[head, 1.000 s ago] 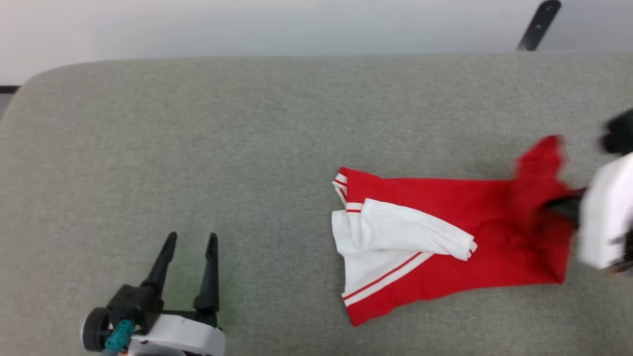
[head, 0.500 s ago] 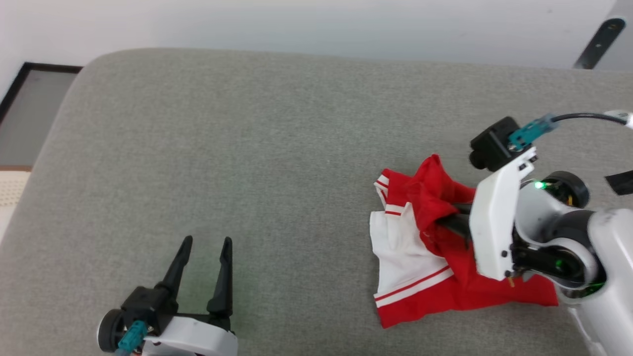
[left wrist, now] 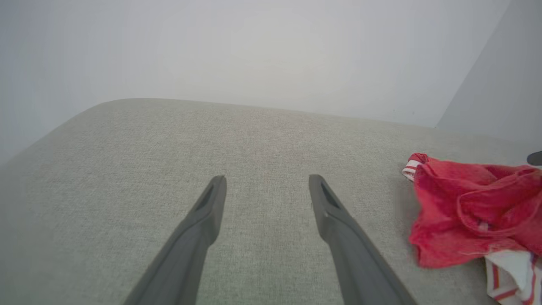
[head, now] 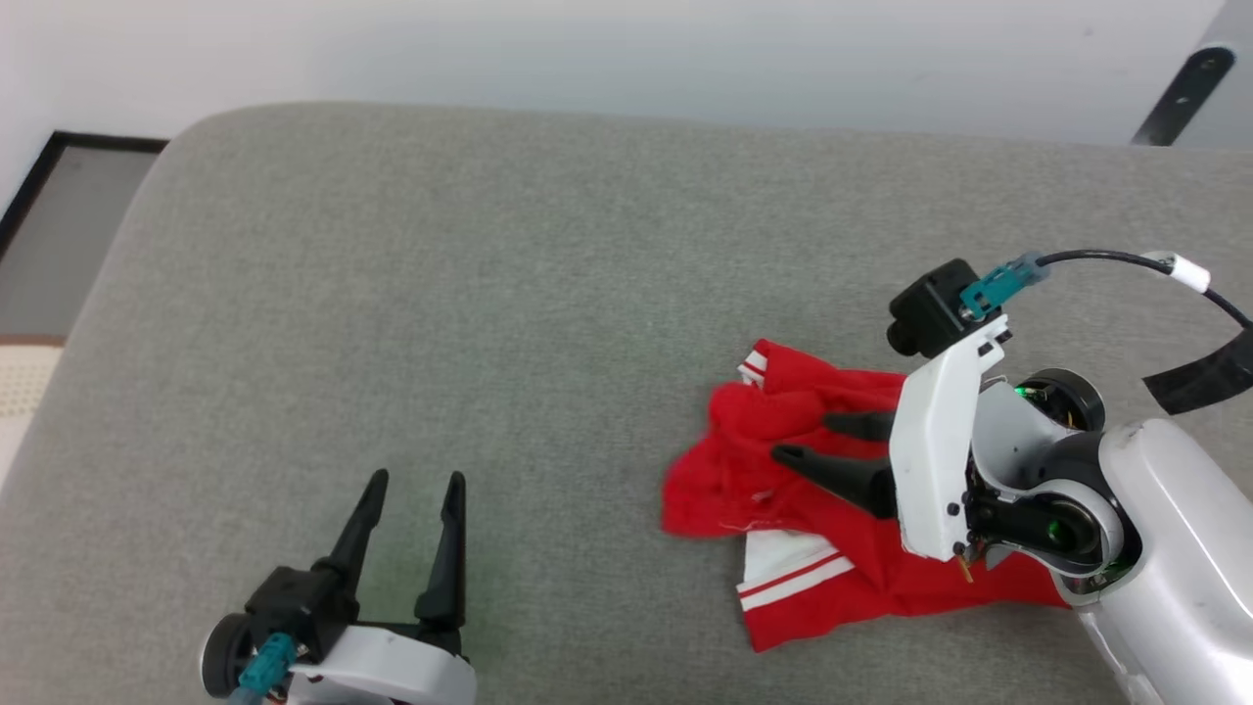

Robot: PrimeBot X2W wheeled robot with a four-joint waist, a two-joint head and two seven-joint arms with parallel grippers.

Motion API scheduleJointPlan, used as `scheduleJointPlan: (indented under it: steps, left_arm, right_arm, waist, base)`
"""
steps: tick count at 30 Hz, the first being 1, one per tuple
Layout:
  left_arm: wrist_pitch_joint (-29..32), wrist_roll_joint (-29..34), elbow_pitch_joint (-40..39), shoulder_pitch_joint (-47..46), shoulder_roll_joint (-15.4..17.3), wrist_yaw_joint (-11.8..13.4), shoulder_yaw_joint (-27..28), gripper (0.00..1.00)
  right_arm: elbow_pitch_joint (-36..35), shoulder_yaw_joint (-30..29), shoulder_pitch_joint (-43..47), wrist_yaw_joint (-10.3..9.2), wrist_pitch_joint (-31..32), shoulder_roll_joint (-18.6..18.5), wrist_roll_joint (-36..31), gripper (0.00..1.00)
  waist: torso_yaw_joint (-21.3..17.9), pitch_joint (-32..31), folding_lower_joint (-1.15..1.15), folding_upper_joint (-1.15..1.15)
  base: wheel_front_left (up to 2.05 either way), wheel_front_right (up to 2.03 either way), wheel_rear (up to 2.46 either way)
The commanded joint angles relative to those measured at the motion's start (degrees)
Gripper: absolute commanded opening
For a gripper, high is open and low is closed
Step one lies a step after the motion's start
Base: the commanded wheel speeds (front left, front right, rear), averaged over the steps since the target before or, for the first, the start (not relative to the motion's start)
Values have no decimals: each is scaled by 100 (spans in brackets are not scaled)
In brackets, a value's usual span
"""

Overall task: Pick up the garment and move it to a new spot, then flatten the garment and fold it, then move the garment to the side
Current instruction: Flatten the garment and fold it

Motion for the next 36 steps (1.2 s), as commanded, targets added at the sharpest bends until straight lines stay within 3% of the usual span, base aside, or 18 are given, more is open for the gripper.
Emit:
scheduleJointPlan:
  steps: [1, 10, 21, 26, 31, 36]
  left_arm:
    - [-7, 4, 4, -19, -5, -19, 35, 100]
    - [-7, -24, 69, -12, 17, -22, 82, 100]
    - [-6, -187, 404, -217, 267, -24, -1, 100]
    - [-7, -194, 568, -262, 389, -24, 115, 100]
    - [-7, -119, 554, -132, 408, -16, 281, 100]
    - [-6, -9, 340, 209, 441, -1, 428, 100]
  right_arm:
    - [23, -73, 79, -10, -125, 9, 93, 100]
    - [160, -486, 340, -10, -879, -229, -3, 100]
    - [864, -1106, 911, -10, -3354, -639, -1518, 100]
    - [1225, -1315, 1327, -10, -4540, -445, -1967, 100]
    - [1219, -1341, 1673, -10, -5471, -285, -1905, 100]
    - [1168, -1510, 2032, -10, -5901, -263, -1832, 100]
  waist:
    - [-118, -81, 0, 0]
    - [-519, -267, 0, 0]
    - [-988, -457, 0, 0]
    - [-1133, -518, 0, 0]
    - [-1215, -616, 0, 0]
    - [-1219, -736, 0, 0]
  base:
    - [0, 0, 0]
    - [0, 0, 0]
    - [0, 0, 0]
    - [0, 0, 0]
    - [0, 0, 0]
    - [0, 0, 0]
